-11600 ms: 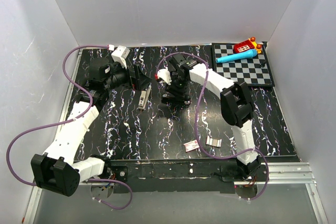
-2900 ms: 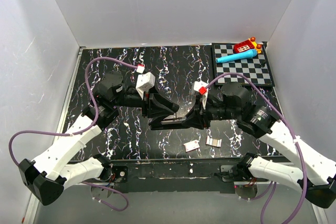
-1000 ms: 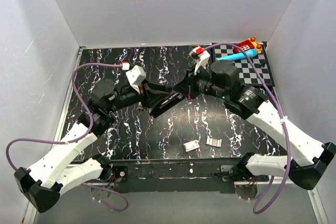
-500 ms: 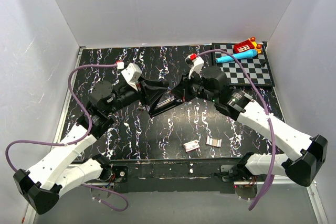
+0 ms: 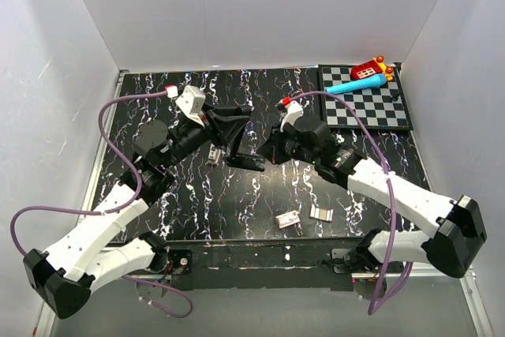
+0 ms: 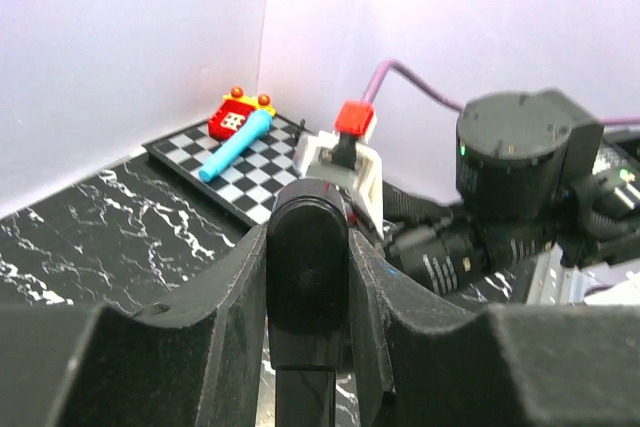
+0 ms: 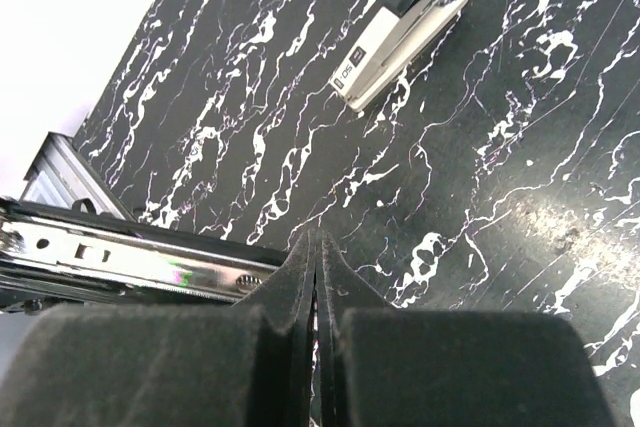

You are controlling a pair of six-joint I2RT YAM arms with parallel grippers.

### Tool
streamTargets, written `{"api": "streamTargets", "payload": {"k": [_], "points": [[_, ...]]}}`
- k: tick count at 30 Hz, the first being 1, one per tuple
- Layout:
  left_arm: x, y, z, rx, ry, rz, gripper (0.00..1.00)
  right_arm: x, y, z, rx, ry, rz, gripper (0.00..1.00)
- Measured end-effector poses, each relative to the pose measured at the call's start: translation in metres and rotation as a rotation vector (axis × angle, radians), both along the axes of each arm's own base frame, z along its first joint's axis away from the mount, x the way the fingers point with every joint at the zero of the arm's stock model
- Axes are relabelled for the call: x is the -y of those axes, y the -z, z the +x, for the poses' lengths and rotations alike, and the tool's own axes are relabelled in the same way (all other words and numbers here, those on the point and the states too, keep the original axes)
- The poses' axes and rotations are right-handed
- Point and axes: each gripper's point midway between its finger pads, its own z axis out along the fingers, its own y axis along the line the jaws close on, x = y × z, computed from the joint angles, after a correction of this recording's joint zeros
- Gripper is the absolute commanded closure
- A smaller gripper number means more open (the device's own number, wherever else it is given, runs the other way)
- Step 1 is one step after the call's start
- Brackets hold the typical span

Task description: Unload the staples from the stapler

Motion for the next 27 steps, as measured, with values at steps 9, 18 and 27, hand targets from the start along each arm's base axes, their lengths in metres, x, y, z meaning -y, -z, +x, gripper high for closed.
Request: {"api": "streamTargets", "payload": {"k": [9, 18, 27], "points": [[0.007, -0.002, 0.024, 0.006, -0.055, -0.043, 1.00, -0.019, 0.019, 0.003, -0.046, -0.019, 0.033, 0.99], [0.017, 0.016, 0.044, -0.026, -0.081, -0.022, 1.00, -0.036, 0.020, 0.014, -0.020, -0.032, 0.079, 0.99], [0.032, 0.033, 0.071, -0.055, -0.104, 0.016, 1.00, -0.046, 0.034, 0.015, -0.065, -0.031, 0.125, 0.99]]}}
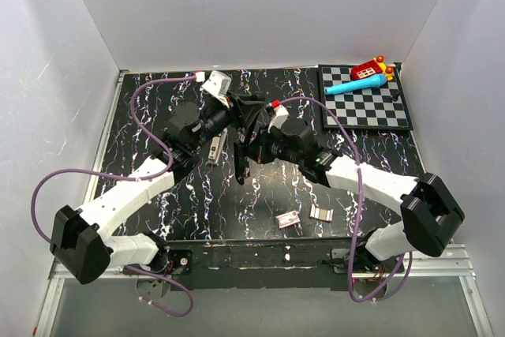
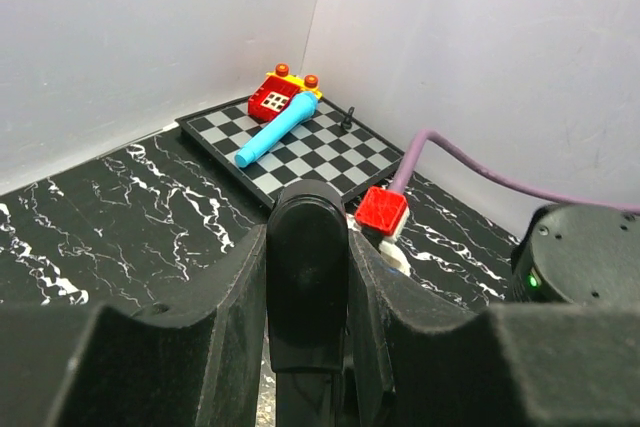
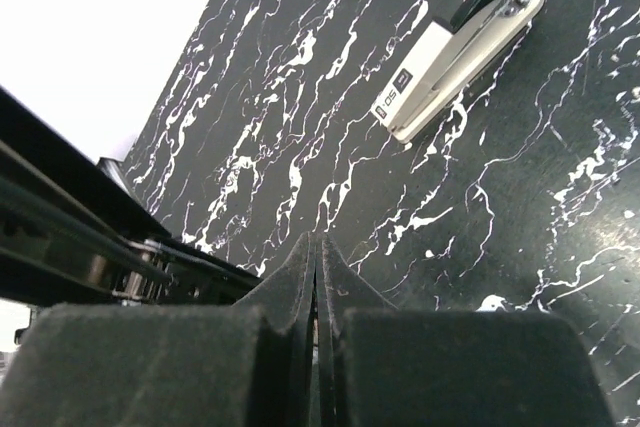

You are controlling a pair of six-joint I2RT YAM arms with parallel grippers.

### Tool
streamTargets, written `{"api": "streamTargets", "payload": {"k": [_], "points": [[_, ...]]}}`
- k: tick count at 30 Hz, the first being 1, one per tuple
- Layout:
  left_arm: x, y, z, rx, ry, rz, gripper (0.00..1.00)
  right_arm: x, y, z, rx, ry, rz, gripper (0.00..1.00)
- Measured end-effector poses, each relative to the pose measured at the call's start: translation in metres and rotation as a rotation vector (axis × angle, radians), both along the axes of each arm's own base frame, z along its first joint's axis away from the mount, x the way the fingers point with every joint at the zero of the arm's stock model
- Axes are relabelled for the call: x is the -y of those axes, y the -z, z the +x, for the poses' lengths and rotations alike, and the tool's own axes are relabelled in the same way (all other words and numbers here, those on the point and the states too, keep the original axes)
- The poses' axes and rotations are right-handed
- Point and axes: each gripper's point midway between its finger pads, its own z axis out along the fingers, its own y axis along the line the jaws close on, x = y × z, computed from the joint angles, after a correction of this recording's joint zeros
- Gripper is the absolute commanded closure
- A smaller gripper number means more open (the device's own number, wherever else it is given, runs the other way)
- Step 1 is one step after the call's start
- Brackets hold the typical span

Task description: Unload the staples from the stapler

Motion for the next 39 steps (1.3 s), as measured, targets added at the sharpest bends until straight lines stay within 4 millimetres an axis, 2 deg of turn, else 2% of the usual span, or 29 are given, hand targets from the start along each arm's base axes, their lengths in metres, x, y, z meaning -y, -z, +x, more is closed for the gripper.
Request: {"api": "streamTargets", "payload": {"k": [9, 16, 23, 31, 35, 39], "points": [[0.011, 0.016, 0.025, -0.018, -0.037, 0.011, 1.00, -0.010, 0.026, -0.005, -0.100, -0.009, 0.053, 0.99], [0.018, 0.020, 0.040, -0.018, -0.055, 0.009, 1.00, -0.015, 0.026, -0.005, -0.127, -0.020, 0.111, 0.99], [0.021, 0.018, 0.044, -0.011, -0.058, 0.006, 1.00, -0.014, 0.027, 0.000, -0.135, -0.016, 0.137, 0.99], [0.019, 0.008, 0.039, -0.004, -0.048, 0.008, 1.00, -0.005, 0.029, 0.002, -0.136, -0.001, 0.130, 0.99], [0.011, -0.009, 0.025, 0.011, -0.037, -0.002, 1.00, 0.005, 0.015, 0.005, -0.102, 0.014, 0.135, 0.99], [-0.002, -0.036, 0.006, 0.049, -0.028, -0.031, 1.00, 0.016, -0.002, 0.009, -0.054, 0.034, 0.142, 0.99]]}}
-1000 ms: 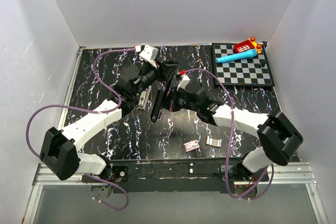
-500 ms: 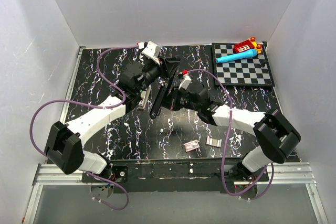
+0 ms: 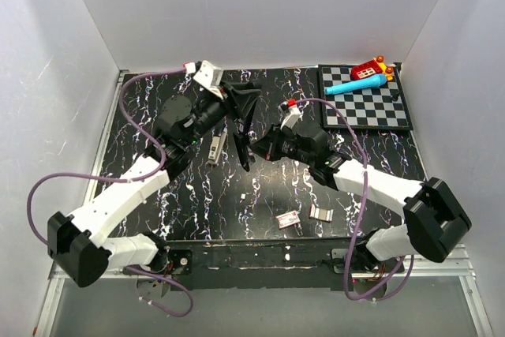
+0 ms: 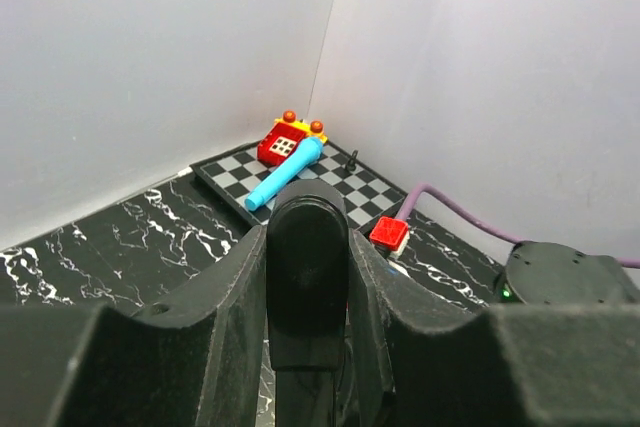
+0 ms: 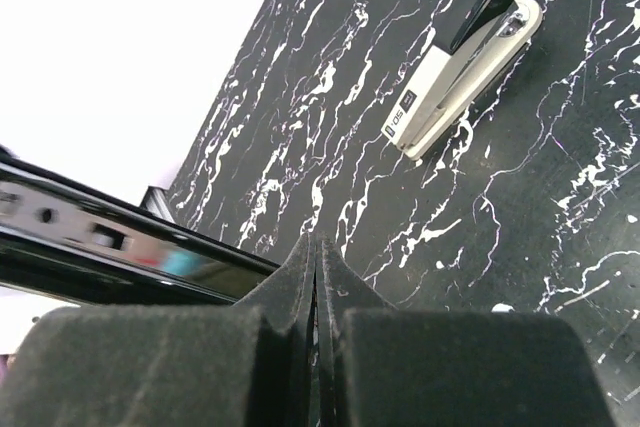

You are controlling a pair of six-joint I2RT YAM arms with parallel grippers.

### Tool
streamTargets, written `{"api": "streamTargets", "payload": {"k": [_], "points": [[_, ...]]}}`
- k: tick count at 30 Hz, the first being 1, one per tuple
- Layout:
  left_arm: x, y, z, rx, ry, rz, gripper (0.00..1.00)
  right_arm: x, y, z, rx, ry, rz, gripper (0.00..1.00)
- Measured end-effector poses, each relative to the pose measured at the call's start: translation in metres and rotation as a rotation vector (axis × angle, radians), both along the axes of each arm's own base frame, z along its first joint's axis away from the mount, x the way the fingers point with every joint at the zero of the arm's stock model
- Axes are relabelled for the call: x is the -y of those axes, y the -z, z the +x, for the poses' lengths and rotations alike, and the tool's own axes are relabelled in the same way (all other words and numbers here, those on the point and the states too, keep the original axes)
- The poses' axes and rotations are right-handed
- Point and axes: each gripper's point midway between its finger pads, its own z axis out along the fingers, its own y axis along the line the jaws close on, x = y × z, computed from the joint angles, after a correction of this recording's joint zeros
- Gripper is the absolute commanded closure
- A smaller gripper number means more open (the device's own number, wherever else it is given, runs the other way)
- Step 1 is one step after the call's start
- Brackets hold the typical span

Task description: Unload the staples from the stapler

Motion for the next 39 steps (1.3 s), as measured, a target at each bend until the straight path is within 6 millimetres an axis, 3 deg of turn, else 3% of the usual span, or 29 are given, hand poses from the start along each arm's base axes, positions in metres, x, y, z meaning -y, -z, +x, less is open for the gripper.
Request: {"api": "streamTargets", "payload": {"k": [9, 14, 20, 30, 39], "points": [[-0.029, -0.047, -0.040, 0.078, 0.006, -0.056, 1.00, 0.025, -0.009, -0.004, 0.064, 0.040, -0.105, 0.99], [-0.045, -0.063, -0.056, 0.116, -0.007, -0.068, 1.00, 0.049, -0.035, -0.010, 0.138, 0.082, -0.157, 0.99], [-0.055, -0.070, -0.064, 0.136, -0.028, -0.059, 1.00, 0.067, -0.060, -0.035, 0.167, 0.056, -0.149, 0.99], [-0.059, -0.072, -0.063, 0.135, -0.048, -0.056, 1.00, 0.025, -0.041, -0.104, 0.078, -0.182, -0.149, 0.99], [-0.064, -0.072, -0.058, 0.108, -0.087, -0.080, 1.00, -0.017, -0.024, -0.115, -0.022, -0.208, -0.106, 0.99]]}}
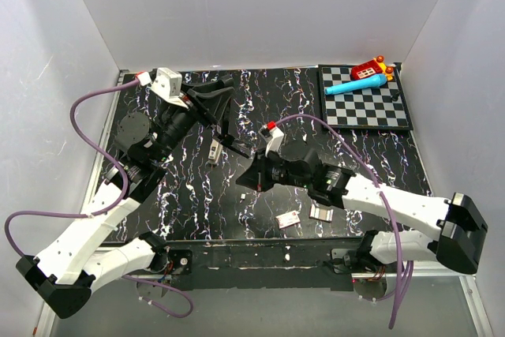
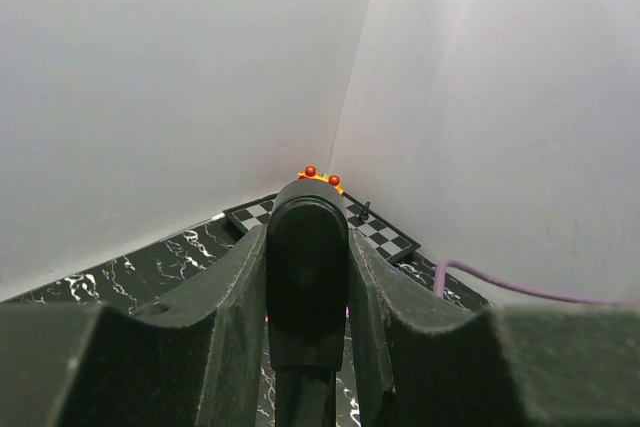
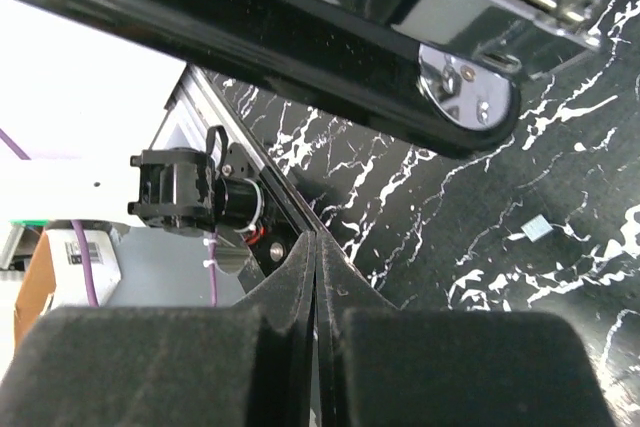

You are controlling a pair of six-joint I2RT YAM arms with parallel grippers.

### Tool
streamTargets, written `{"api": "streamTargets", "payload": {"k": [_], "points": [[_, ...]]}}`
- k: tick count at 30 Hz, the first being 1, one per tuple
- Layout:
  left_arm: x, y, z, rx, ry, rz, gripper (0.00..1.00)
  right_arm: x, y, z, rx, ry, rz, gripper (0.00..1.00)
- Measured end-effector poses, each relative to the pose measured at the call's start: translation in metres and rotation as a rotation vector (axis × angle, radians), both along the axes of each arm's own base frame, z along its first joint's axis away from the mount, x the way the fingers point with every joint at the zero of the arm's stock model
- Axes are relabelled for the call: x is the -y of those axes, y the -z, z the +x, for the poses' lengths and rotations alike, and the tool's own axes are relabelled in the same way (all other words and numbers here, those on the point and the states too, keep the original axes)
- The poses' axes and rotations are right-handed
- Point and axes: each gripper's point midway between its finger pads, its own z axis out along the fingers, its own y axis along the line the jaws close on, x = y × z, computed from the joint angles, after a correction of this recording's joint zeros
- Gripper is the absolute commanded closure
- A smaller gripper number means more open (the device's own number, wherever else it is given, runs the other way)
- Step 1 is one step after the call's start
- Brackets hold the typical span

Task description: Unload the staples from the stapler

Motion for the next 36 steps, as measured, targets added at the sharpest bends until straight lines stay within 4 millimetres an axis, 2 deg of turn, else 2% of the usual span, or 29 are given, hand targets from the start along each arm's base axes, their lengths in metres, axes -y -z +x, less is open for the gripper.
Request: {"api": "streamTargets", "payload": {"k": [5, 9, 14, 20, 30, 36], "points": [[-0.002, -0.001, 0.002, -0.014, -0.016, -0.022, 1.00, -0.015, 0.000, 0.009, -0.014, 0.074, 0.036, 0.99], [-0.005, -0.001, 0.004, -0.029, -0.031, -0.040, 1.00, -0.014, -0.005, 0.023, 0.006, 0.157, 0.054, 0.99], [-0.008, 0.000, 0.007, -0.059, -0.052, -0.067, 1.00, -0.003, -0.007, 0.045, 0.049, 0.286, 0.049, 0.99], [-0.015, 0.007, 0.005, -0.117, -0.071, -0.085, 1.00, 0.011, -0.012, 0.060, 0.112, 0.381, 0.033, 0.99], [-0.019, 0.022, -0.004, -0.221, -0.061, -0.077, 1.00, 0.029, -0.027, 0.071, 0.291, 0.395, -0.037, 0.99], [-0.016, 0.030, -0.011, -0.261, -0.023, -0.065, 1.00, 0.034, -0.049, 0.073, 0.394, 0.354, -0.059, 0.99]]}}
